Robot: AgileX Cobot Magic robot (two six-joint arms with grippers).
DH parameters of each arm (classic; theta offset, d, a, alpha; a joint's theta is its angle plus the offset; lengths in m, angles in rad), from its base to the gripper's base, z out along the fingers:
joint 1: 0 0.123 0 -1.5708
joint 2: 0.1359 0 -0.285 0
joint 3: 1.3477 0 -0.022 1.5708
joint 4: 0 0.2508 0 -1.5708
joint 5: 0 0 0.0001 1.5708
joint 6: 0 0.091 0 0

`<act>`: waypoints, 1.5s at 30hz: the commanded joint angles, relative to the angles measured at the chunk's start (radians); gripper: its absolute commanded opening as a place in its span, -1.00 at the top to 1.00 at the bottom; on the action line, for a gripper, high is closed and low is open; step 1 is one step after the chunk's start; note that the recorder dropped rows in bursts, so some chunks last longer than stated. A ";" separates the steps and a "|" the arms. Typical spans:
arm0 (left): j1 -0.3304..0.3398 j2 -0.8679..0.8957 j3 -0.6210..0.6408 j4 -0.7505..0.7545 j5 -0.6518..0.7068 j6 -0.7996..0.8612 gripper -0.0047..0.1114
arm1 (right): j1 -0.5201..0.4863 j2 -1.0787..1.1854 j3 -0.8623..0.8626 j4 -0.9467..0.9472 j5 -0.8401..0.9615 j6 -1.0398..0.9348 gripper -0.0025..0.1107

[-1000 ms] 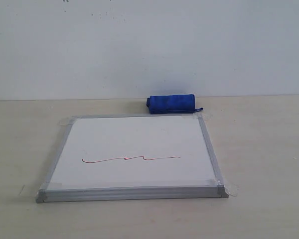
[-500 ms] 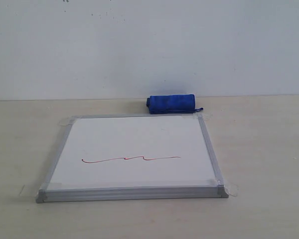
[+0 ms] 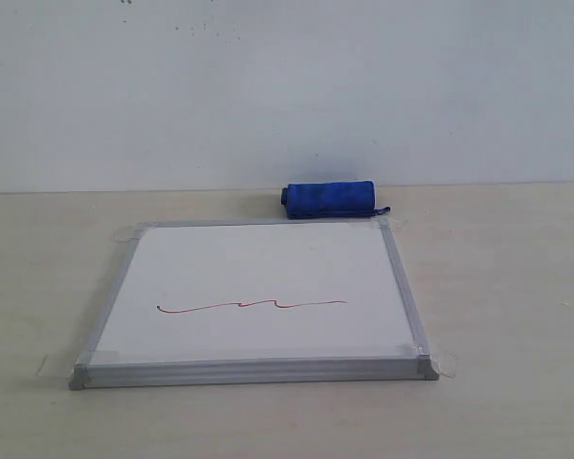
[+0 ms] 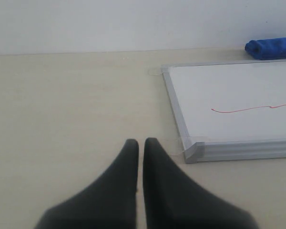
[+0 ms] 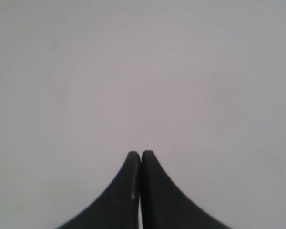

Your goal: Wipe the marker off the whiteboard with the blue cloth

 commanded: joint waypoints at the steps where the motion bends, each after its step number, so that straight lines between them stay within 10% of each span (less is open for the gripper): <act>1: -0.005 -0.002 -0.001 -0.008 -0.006 0.001 0.85 | -0.008 0.220 -0.190 -0.022 0.391 -0.044 0.96; 21: -0.005 -0.002 -0.001 -0.008 -0.006 0.001 0.85 | -0.005 0.828 -0.304 0.033 0.528 -0.203 0.96; 45: -0.005 -0.002 -0.001 -0.008 -0.006 0.001 0.85 | 0.101 2.002 -1.641 0.379 1.158 -0.679 0.96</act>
